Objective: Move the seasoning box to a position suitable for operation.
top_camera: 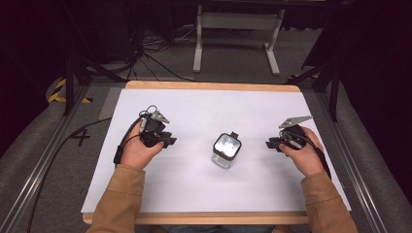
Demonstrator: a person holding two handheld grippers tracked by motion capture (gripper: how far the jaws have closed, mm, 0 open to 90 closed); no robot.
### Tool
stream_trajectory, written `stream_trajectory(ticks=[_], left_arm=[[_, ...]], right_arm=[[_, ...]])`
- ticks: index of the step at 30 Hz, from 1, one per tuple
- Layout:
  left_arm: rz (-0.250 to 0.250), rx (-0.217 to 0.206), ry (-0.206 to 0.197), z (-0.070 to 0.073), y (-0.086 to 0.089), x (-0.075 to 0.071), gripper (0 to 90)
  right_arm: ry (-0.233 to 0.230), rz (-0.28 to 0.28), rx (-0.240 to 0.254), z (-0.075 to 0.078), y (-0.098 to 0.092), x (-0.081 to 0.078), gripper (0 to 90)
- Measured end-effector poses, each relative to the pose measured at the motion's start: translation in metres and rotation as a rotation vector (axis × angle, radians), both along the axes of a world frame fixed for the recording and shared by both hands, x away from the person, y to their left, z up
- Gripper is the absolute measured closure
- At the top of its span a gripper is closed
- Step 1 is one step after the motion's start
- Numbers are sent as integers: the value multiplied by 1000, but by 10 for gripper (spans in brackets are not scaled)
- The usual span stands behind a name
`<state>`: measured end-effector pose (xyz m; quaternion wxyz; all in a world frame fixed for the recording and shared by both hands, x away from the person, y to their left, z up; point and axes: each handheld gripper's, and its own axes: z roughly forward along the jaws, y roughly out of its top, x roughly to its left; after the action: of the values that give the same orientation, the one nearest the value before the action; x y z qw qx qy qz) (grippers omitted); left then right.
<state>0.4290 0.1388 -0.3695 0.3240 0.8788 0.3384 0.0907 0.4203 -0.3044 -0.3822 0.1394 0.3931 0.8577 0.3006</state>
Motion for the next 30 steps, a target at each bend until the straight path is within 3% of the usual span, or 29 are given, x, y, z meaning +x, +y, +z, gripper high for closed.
stream_trajectory(ticks=[5,7,11,18,25,30], left_arm=[[-33,-29,-16,-2,-21,1,751],[-45,-34,-23,-4,-30,2,773],[-71,-63,3,-9,-48,6,803],[-133,-36,48,-19,-73,13,802],[-152,-43,52,-27,-87,14,803],[-171,-11,47,-32,-100,13,791]], right_arm=[[-3,7,43,-1,8,-7,899],[-12,11,39,-2,10,-9,900],[-3,8,31,0,5,-14,900],[3,-27,42,-1,-12,-22,900],[-14,-19,44,0,-17,-27,900],[-7,-3,50,-2,-14,-28,900]])
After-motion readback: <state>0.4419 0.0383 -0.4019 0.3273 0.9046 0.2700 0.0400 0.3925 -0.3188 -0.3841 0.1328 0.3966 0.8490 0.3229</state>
